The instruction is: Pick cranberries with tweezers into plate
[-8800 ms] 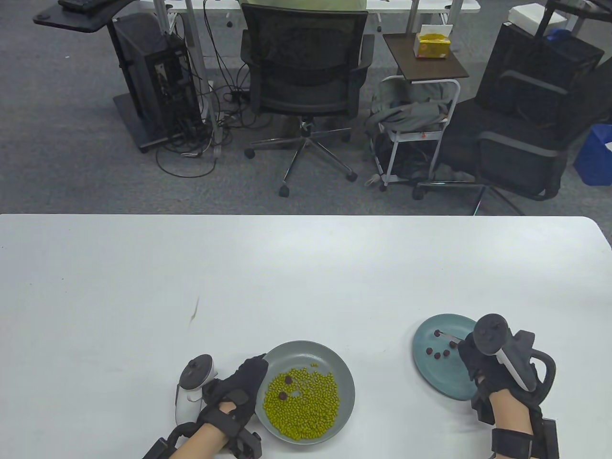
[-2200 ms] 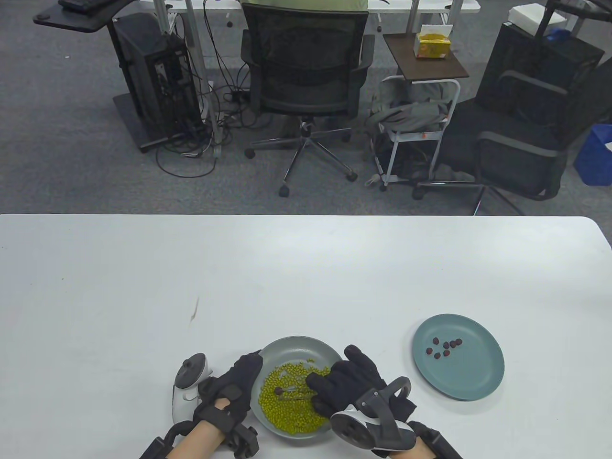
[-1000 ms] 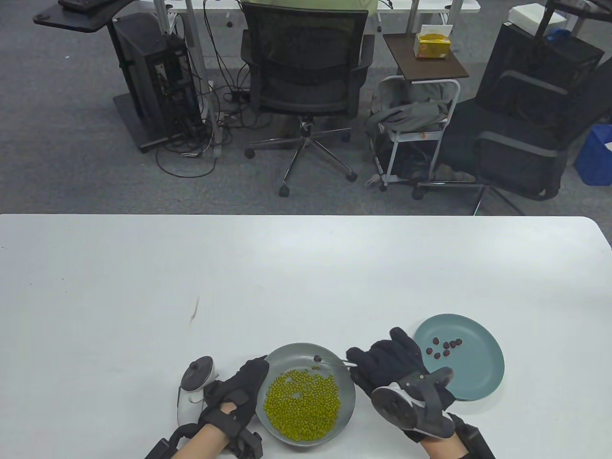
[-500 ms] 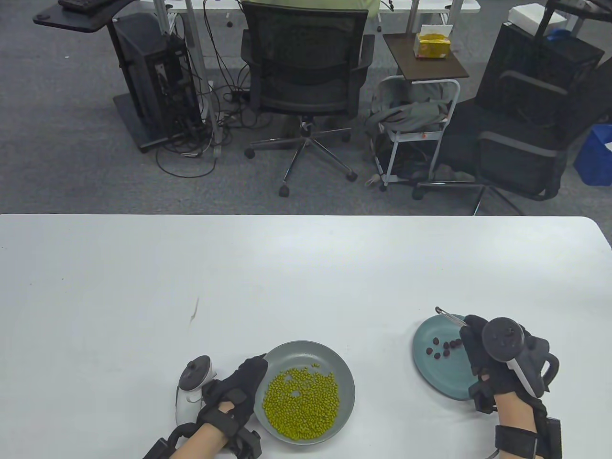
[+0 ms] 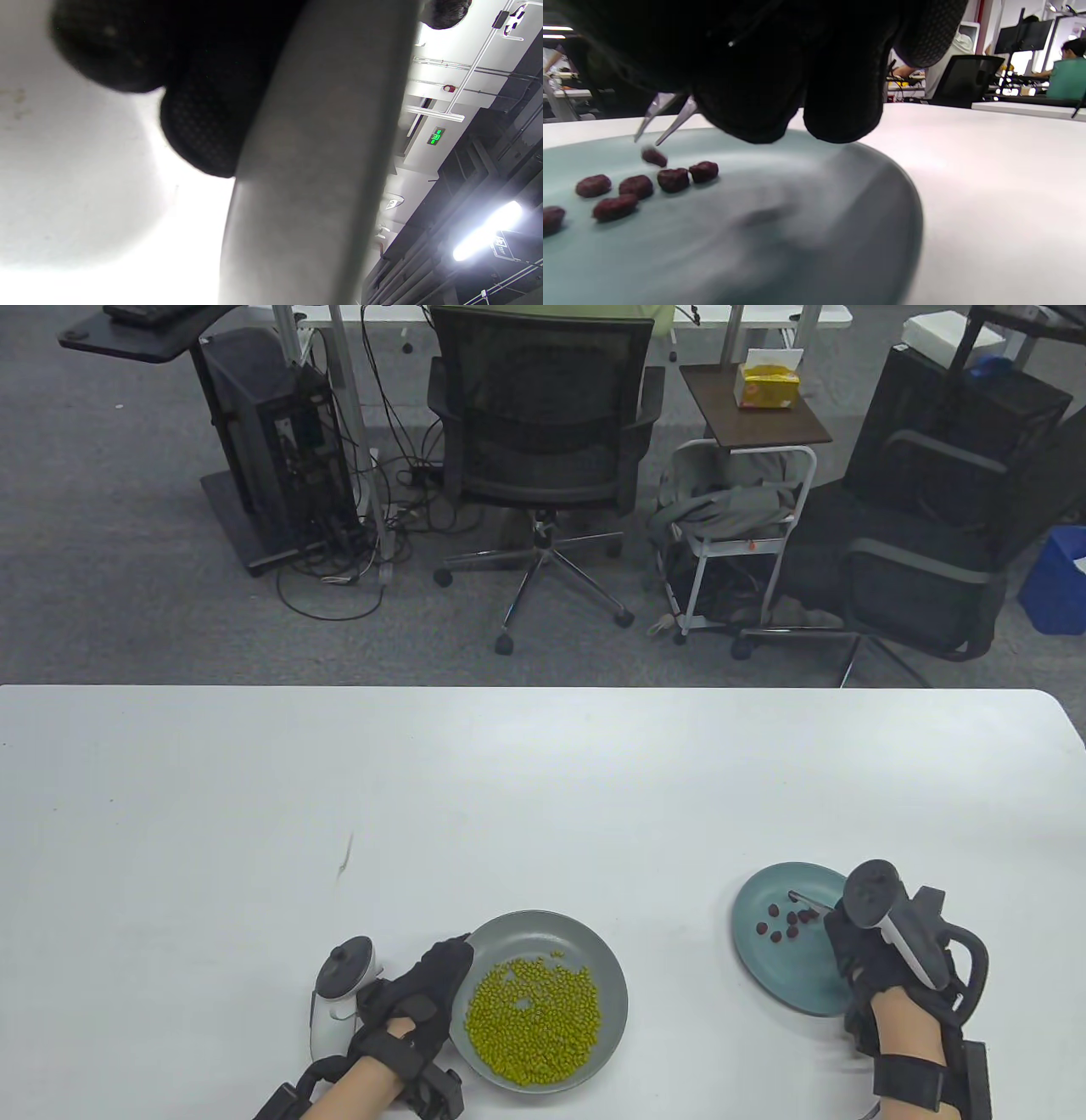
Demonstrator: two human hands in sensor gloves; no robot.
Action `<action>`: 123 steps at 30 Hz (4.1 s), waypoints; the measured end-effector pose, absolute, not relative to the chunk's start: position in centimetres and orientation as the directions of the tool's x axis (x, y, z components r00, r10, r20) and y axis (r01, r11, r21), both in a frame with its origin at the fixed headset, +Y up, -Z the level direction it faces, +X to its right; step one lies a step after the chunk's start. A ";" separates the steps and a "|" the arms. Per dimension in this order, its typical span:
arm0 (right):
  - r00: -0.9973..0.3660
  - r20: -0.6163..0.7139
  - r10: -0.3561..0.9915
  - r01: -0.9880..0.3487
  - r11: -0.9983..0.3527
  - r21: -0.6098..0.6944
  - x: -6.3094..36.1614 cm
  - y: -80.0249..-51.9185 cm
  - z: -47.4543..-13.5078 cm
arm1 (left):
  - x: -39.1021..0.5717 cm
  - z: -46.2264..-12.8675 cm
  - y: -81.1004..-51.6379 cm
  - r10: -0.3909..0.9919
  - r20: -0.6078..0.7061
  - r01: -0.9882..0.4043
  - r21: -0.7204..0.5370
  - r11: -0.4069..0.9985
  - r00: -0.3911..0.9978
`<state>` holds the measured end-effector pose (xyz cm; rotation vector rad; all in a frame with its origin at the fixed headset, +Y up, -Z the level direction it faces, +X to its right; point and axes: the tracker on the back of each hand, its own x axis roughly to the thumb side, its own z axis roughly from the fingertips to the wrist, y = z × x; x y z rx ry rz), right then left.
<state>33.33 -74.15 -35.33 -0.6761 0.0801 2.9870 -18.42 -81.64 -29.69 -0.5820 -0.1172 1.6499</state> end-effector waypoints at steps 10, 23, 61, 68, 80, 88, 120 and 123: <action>-0.933 -0.123 0.337 -0.281 -0.899 -0.335 26.9 -68.5 -32.5 | -19.2 -29.9 -80.8 0.959 -0.273 -0.907 -0.379 -0.182 -0.079; -0.949 0.238 0.206 -0.275 -0.910 -0.310 16.3 -69.8 -29.3 | -19.3 -30.0 -80.7 0.961 -0.266 -0.908 -0.380 -0.175 -0.073; -0.939 0.312 0.146 -0.222 -0.949 -0.222 14.6 -70.9 -29.3 | -38.5 -33.4 -79.9 0.744 -0.501 -0.863 -0.012 0.505 0.443; -0.935 0.321 0.150 -0.230 -0.946 -0.228 14.5 -70.9 -29.1 | -38.5 -33.4 -78.4 0.492 -0.544 -0.647 -0.127 0.752 0.679; -0.935 0.321 0.153 -0.232 -0.946 -0.225 14.4 -71.0 -29.1 | -35.3 -32.8 -74.5 0.178 -0.468 -0.258 -0.113 0.960 0.866; -0.935 0.320 0.155 -0.233 -0.946 -0.225 14.4 -70.9 -29.1 | -26.8 -30.1 -70.2 0.218 -0.054 -0.200 0.239 0.950 0.974; -0.957 0.253 0.143 -0.205 -0.949 -0.238 14.9 -70.6 -29.9 | -15.1 -27.5 -74.6 0.196 0.461 -0.220 -0.003 0.976 0.865; -0.971 0.235 0.055 -0.110 -0.967 -0.231 13.9 -70.3 -30.8 | -15.1 -27.4 -74.8 0.193 0.462 -0.212 -0.011 0.977 0.866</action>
